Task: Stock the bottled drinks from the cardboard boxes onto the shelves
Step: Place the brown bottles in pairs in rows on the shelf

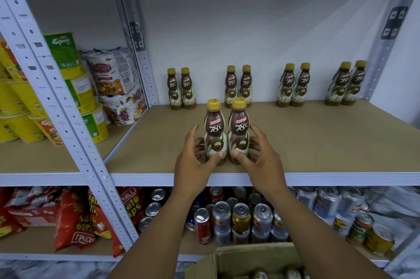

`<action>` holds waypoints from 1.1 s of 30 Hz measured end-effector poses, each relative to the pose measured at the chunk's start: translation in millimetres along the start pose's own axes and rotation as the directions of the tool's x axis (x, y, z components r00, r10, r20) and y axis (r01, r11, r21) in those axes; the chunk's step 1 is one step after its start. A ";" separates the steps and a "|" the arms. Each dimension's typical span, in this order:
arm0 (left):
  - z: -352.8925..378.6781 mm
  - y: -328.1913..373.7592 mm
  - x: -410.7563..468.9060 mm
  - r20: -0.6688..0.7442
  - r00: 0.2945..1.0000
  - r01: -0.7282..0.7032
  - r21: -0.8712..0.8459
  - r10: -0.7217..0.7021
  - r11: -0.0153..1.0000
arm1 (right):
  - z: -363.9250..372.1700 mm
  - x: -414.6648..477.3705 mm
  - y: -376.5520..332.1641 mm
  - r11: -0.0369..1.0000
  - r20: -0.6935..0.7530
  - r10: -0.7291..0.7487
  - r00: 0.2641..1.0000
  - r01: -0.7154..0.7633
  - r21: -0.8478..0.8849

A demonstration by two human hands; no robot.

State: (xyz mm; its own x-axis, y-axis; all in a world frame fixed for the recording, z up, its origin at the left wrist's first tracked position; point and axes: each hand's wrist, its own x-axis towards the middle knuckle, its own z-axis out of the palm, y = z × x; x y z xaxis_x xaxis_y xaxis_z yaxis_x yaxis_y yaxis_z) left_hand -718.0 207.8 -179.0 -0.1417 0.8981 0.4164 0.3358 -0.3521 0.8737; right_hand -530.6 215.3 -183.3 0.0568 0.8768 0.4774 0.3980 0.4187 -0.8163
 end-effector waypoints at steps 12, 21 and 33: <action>2.4 2.6 -2.3 -0.031 0.999 -0.010 0.014 0.010 1.000 | 2.2 -0.1 0.8 1.000 -0.018 -0.008 1.000 0.008 -0.020; 1.5 2.7 -4.4 0.015 1.000 -0.007 -0.001 0.007 1.000 | -0.1 -1.1 -3.5 1.000 0.016 0.003 1.000 -0.003 -0.001; 0.9 1.2 -3.0 0.055 0.998 -0.011 -0.006 0.012 1.000 | -0.5 -0.6 -3.1 1.000 0.013 -0.002 1.000 0.002 0.008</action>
State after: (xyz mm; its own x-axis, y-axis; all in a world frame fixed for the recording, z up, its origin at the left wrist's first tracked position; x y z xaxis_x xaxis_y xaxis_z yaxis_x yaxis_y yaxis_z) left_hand -716.3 204.9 -179.5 -0.0860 0.9071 0.4120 0.3314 -0.3640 0.8705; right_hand -531.3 213.3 -180.9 0.0439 0.8789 0.4750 0.3907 0.4226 -0.8178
